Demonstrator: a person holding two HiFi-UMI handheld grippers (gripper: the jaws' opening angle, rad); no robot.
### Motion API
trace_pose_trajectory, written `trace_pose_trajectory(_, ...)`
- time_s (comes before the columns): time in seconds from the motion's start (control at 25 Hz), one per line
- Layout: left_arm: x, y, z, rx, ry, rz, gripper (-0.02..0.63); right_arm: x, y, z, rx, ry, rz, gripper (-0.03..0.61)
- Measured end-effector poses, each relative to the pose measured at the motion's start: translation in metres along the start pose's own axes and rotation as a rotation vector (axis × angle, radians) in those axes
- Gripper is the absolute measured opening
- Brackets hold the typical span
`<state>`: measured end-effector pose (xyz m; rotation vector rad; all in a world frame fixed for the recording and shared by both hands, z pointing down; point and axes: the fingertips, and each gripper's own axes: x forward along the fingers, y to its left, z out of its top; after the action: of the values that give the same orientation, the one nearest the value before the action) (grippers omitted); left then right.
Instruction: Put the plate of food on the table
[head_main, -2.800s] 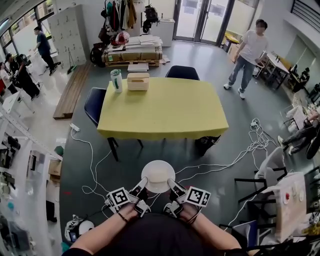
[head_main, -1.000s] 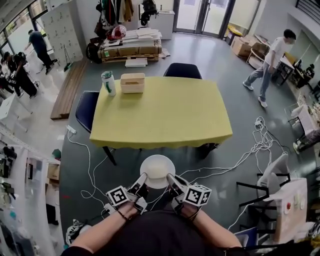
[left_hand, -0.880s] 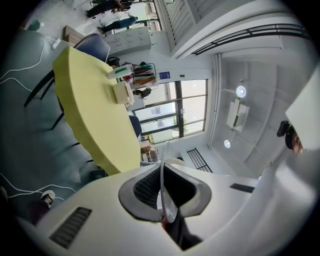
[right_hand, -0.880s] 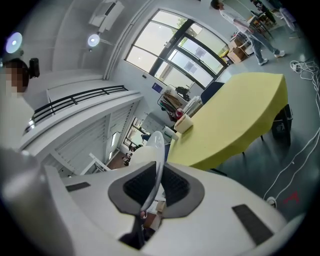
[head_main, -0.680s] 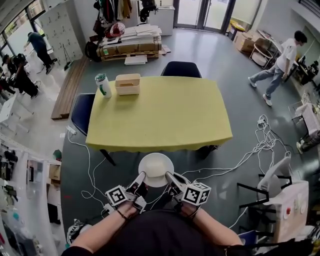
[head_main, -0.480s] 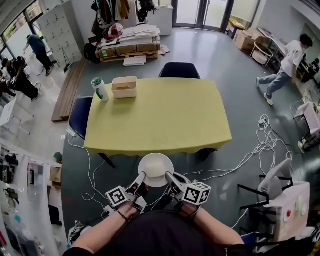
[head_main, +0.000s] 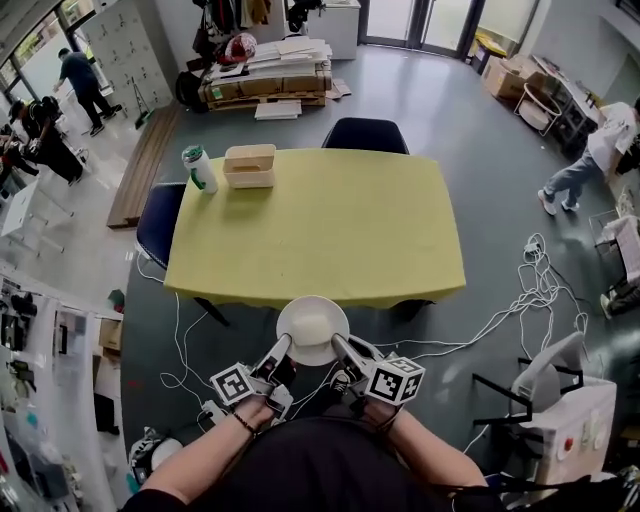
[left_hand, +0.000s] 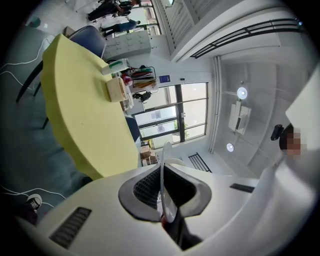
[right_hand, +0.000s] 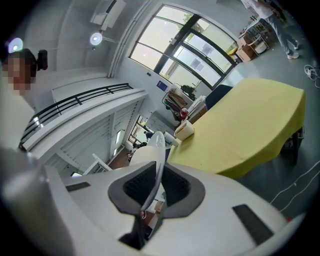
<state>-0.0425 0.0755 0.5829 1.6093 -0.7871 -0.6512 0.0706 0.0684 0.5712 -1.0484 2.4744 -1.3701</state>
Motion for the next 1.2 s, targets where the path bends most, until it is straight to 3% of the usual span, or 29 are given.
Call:
trace_pose_trajectory(0.24, 0.006, 0.006, 0.0, -0.001, -0.015, 0.037, 0.018, 0.005, -0.012, 0.001, 0.034, 0.025, 0.015, 0.028)
trace_pose_trajectory(0.8, 0.061, 0.007, -0.002, 0.014, -0.055, 0.083, 0.018, 0.011, -0.052, 0.045, 0.044, 0.072, 0.041, 0.029)
trace_pose_trajectory(1.2, 0.088, 0.024, 0.04, -0.002, -0.025, 0.077, 0.018, 0.056, -0.068, 0.062, 0.038, 0.084, 0.0, 0.04)
